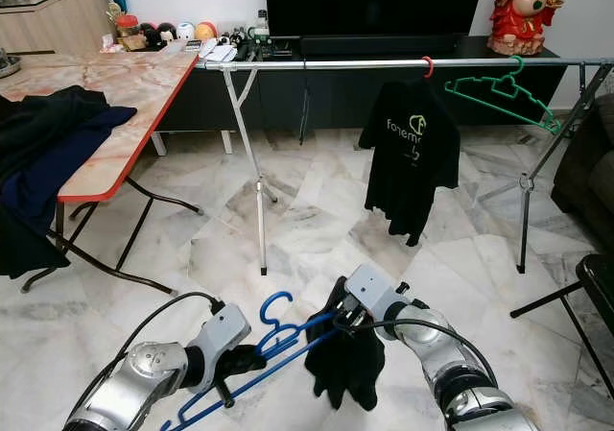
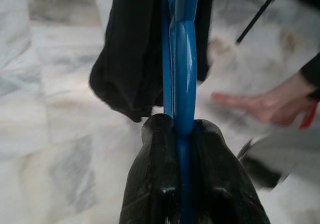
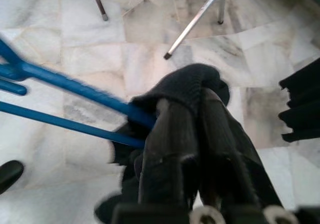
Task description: Hang hanger
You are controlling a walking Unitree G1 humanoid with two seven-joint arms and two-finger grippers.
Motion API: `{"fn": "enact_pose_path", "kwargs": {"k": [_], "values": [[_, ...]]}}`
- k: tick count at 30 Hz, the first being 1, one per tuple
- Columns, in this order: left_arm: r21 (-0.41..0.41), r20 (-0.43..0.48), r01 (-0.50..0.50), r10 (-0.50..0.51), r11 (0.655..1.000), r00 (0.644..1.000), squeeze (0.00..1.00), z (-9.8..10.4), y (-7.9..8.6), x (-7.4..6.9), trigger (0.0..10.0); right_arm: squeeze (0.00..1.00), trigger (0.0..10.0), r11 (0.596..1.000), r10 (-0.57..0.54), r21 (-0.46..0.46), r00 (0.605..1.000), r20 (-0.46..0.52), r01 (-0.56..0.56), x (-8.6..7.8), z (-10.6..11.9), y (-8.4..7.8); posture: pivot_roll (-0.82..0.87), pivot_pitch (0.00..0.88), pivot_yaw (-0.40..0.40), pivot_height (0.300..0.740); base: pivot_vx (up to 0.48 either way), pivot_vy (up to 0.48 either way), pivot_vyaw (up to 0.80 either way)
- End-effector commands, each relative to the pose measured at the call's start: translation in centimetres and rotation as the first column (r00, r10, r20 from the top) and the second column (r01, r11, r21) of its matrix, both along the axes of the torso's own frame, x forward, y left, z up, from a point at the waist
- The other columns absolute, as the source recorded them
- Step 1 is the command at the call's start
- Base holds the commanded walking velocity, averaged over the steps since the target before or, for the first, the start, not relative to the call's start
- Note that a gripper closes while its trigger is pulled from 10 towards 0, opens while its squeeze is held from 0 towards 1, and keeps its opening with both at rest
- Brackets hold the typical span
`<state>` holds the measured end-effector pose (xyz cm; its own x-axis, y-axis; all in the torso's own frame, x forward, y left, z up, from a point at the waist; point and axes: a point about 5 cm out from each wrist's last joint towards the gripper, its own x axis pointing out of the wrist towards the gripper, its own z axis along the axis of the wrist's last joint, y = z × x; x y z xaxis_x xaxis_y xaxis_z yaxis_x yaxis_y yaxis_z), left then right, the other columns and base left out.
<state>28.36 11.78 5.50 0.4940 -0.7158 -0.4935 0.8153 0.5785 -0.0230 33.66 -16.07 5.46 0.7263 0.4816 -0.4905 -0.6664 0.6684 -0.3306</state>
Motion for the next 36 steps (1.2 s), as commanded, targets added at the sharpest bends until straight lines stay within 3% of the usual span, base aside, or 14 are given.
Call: {"fn": "enact_pose_path", "kwargs": {"k": [1,2,4,6,9,19,22,24,27,36], "values": [[-0.057,0.035,0.028,-0.026,0.998,0.999,0.0,1.3,-0.7,0.3,10.0,0.0,10.0,0.998,0.041,0.035,0.998,0.041,-0.043,0.4,0.9,0.9,0.11,0.043,-0.011,0.74,0.0,0.0,0.0],[-0.11,0.029,0.054,-0.051,0.992,0.998,0.0,1.8,-1.2,0.2,10.0,0.0,10.0,0.995,0.081,0.048,0.996,0.026,-0.082,0.1,0.7,1.3,0.11,0.043,-0.011,0.74,0.0,0.0,0.0],[-0.131,0.023,0.078,-0.076,0.988,0.997,0.0,1.9,-1.5,0.0,10.0,0.0,10.0,0.991,0.116,0.064,0.993,0.014,-0.117,-0.1,0.6,1.6,0.11,0.043,-0.011,0.74,0.0,0.0,0.0],[-0.131,0.023,0.078,-0.076,0.988,0.997,0.0,1.9,-1.5,0.0,10.0,0.0,10.0,0.991,0.116,0.064,0.993,0.014,-0.117,-0.1,0.6,1.6,0.11,0.043,-0.011,0.74,0.0,0.0,0.0],[-0.148,-0.006,0.137,-0.139,0.98,0.99,0.0,1.8,-2.1,-0.6,10.0,0.0,10.0,0.97,0.21,0.124,0.977,0.023,-0.211,-0.4,1.1,2.2,0.11,0.044,-0.01,0.74,0.0,0.0,0.0],[-0.176,-0.011,0.151,-0.155,0.973,0.988,0.0,1.9,-3.0,-0.5,10.0,0.0,10.0,0.934,0.313,0.175,0.949,0.028,-0.313,-0.7,1.7,2.5,0.1,0.045,-0.01,0.74,0.0,0.0,0.0],[-0.177,-0.012,0.155,-0.16,0.972,0.987,0.0,1.9,-3.1,-0.5,10.0,0.0,10.0,0.952,0.273,0.131,0.961,0.041,-0.276,-0.4,1.9,1.8,0.1,0.046,-0.011,0.74,0.0,0.0,0.0],[-0.174,-0.015,0.151,-0.156,0.973,0.988,0.0,1.9,-2.8,-0.6,10.0,0.0,10.0,0.989,0.145,0.011,0.988,0.058,-0.146,0.4,1.8,0.2,0.1,0.048,-0.012,0.74,0.0,0.0,0.0],[-0.166,-0.017,0.147,-0.152,0.975,0.988,0.0,1.9,-2.0,-0.7,10.0,0.0,10.0,0.994,0.017,-0.112,0.993,0.113,-0.004,1.1,2.1,-1.9,0.1,0.048,-0.013,0.74,0.0,0.0,0.0],[-0.146,-0.016,0.158,-0.162,0.977,0.987,0.0,2.0,-1.0,-0.9,10.0,0.0,10.0,0.991,0.034,-0.132,0.986,0.162,-0.013,1.2,2.8,-2.4,0.1,0.044,-0.014,0.74,0.0,0.0,0.0]]}}
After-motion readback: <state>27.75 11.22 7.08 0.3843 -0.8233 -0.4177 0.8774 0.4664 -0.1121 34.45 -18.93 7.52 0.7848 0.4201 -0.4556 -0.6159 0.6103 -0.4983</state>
